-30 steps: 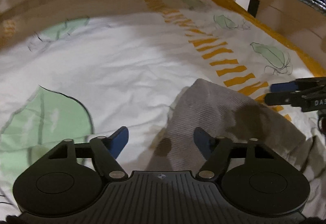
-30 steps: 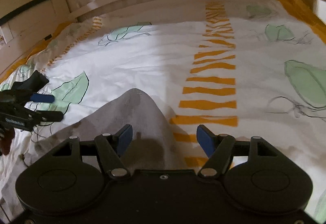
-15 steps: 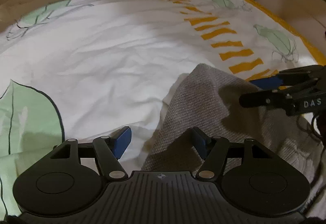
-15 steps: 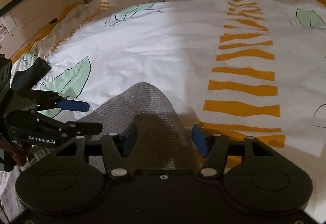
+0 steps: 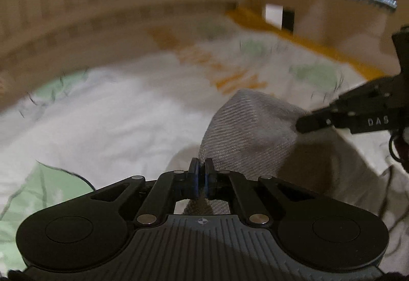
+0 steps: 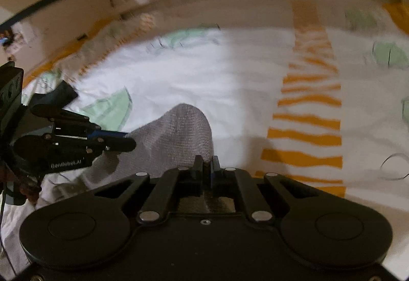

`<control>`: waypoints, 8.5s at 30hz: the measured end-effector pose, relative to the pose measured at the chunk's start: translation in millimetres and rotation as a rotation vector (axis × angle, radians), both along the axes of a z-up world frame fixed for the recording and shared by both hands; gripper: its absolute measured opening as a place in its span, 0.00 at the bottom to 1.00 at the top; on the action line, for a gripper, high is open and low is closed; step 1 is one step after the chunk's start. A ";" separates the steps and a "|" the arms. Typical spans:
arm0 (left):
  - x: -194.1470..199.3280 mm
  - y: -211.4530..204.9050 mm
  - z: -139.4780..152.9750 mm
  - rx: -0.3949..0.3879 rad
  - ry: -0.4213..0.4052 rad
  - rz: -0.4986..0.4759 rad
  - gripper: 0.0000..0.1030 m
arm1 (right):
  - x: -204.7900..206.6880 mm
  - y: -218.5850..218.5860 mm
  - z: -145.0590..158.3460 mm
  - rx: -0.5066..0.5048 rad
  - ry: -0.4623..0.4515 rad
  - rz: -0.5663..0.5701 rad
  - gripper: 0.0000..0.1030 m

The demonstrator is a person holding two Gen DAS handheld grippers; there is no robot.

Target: Fold large clothes

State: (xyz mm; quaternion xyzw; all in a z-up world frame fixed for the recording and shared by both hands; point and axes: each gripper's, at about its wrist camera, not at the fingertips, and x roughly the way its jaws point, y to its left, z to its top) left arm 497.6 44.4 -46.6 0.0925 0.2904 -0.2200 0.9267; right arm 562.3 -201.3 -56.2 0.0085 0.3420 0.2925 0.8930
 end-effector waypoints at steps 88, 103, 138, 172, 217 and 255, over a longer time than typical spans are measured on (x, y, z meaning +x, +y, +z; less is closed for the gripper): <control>-231.6 45.9 -46.1 -0.447 0.244 0.216 0.66 | -303.0 -11.0 -18.5 0.096 0.085 -0.314 0.11; -180.6 61.4 -56.2 -0.639 0.276 0.385 0.04 | -294.6 -21.7 -36.1 0.182 0.191 -0.323 0.14; -157.6 96.5 -42.7 -0.664 0.264 0.349 0.63 | -300.8 6.3 -51.6 0.376 0.376 -0.256 0.60; -95.9 94.5 -71.1 -0.910 0.488 0.349 0.83 | -298.3 -15.2 -73.4 0.439 0.448 -0.322 0.13; -121.6 85.1 -80.8 -0.460 0.255 0.317 0.42 | -170.9 -7.3 -48.4 -0.005 0.049 -0.331 0.59; -368.5 88.3 29.7 -0.334 0.146 0.314 0.93 | -404.7 -91.2 47.9 0.170 0.087 -0.336 1.00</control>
